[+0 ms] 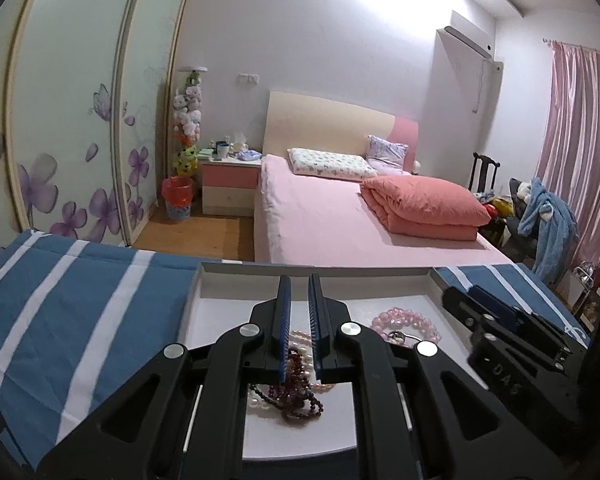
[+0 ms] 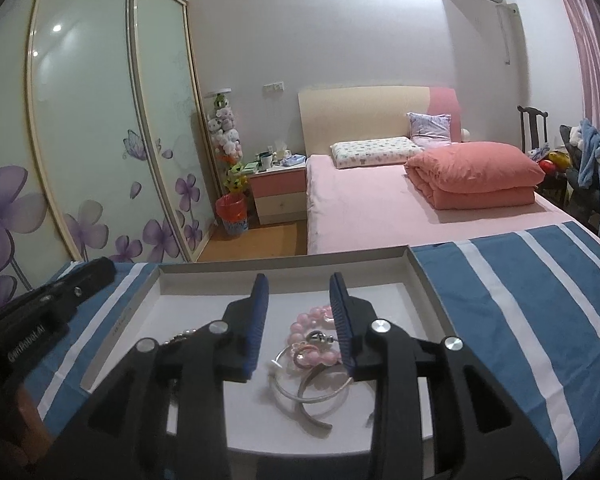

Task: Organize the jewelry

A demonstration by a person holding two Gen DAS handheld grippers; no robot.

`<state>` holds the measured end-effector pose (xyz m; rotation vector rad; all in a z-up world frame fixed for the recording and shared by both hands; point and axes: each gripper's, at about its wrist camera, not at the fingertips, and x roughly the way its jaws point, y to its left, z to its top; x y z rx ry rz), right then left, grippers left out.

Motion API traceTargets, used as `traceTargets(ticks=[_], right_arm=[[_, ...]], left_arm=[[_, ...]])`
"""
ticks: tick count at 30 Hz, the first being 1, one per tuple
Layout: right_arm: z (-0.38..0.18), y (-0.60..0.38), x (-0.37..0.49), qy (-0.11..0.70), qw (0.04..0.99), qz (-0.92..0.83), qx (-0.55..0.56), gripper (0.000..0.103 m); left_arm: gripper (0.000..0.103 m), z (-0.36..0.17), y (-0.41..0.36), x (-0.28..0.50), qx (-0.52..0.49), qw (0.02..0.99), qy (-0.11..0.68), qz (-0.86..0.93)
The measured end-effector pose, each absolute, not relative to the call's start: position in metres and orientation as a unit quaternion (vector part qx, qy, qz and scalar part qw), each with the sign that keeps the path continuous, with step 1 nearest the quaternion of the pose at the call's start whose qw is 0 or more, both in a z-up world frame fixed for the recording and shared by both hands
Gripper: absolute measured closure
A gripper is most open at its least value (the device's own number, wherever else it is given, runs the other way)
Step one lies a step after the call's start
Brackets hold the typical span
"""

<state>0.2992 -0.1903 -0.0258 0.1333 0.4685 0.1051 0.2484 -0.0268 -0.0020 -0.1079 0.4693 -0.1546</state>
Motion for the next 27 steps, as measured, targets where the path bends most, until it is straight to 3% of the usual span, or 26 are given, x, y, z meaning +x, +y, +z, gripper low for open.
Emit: traceTargets(ticks=[5, 9, 14, 25, 27], right_arm=[[-0.017, -0.196, 0.287, 0.226, 0.97, 0.049, 0.074, 0.071], [-0.009, -0.196, 0.266, 0.217, 0.972, 0.051, 0.07, 0.067], [0.004, -0.197, 0.228, 0.212, 0.974, 0.05, 0.069, 0.063], [0.016, -0.188, 0.135, 0.204, 0.977, 0.048, 0.045, 0.036], [0.017, -0.185, 0.12, 0.204, 0.977, 0.049, 0.042, 0.03]], left_arm=[[0.093, 0.005, -0.018, 0.24, -0.056, 0.97, 0.227, -0.063], [0.074, 0.013, -0.011, 0.218, -0.056, 0.973, 0.219, -0.052], [0.066, 0.019, -0.001, 0.183, -0.049, 0.975, 0.212, -0.04], [0.041, 0.014, 0.014, 0.109, -0.035, 0.976, 0.216, -0.024], [0.032, 0.013, 0.013, 0.097, -0.034, 0.976, 0.212, -0.025]])
